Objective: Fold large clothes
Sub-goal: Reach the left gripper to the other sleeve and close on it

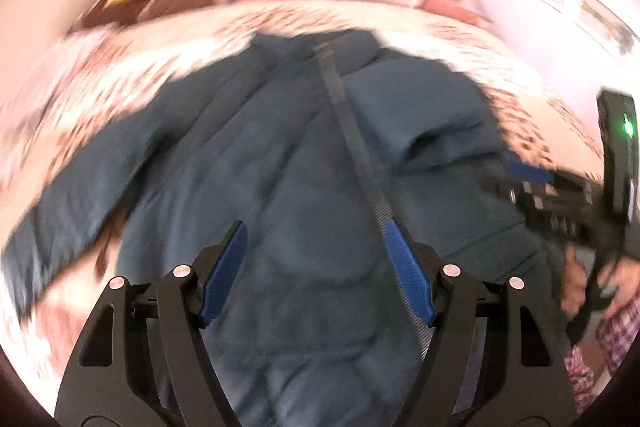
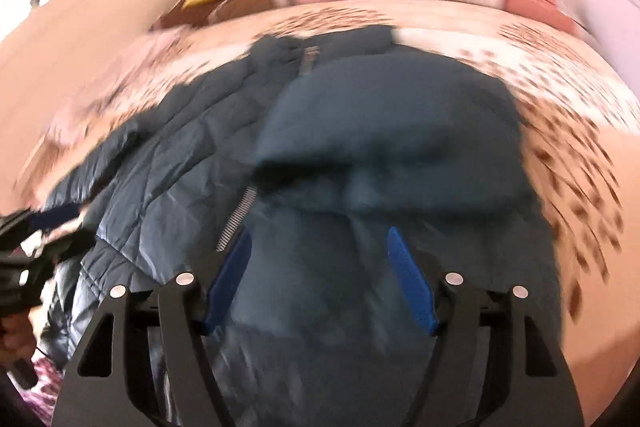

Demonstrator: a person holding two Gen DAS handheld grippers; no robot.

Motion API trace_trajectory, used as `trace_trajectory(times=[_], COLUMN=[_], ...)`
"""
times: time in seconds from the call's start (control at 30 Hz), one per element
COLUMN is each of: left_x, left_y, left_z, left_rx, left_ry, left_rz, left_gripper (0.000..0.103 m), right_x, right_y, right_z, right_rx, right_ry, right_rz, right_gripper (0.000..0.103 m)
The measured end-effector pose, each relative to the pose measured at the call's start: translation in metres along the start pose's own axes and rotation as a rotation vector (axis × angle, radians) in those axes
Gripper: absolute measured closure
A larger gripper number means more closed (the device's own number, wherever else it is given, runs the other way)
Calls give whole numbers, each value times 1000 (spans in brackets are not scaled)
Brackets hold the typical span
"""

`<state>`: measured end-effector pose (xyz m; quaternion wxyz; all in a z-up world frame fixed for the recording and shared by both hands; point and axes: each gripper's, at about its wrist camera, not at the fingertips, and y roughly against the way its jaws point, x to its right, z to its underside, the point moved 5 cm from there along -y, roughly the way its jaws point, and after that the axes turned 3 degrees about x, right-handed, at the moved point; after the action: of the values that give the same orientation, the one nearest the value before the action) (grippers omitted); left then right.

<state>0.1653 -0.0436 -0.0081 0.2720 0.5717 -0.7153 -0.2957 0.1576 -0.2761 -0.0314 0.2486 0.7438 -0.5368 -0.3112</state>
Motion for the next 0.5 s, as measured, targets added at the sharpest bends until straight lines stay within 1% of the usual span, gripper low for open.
trace_trajectory(times=[0.03,0.1,0.2,0.27,0.3,0.4,0.43,0.47,0.5], left_x=[18,51,86,110,123,143,147,149,150], left_y=[-4,-15,-32,-49,-60,-85,-97,-106,-117], left_z=[-10,-30,-51,-65,-71,-80,-82,-83,-84], left_rx=[19,54,76,87,92,88,77,68,53], left_ry=[-52,-144,-232,-302,-353,-450,-486,-509,-536], left_rz=[22,34,37,14,-6,-71,-105,-132,-163], left_gripper=[32,32,32,32,32,32,33,36,47], right_x=[10,30,56,69,74,85,88,90,91], right_y=[9,27,43,55,60,71,73,75,78], right_z=[8,23,39,49,51,54,56,55,58], right_rx=[6,6,-1,3,7,24,28,32,35], right_ry=[-38,-114,-205,-250,-271,-292,-297,-301,-304], right_rz=[12,27,34,39,37,39,38,37,37], right_gripper=[34,34,34,34,34,34,34,34,34])
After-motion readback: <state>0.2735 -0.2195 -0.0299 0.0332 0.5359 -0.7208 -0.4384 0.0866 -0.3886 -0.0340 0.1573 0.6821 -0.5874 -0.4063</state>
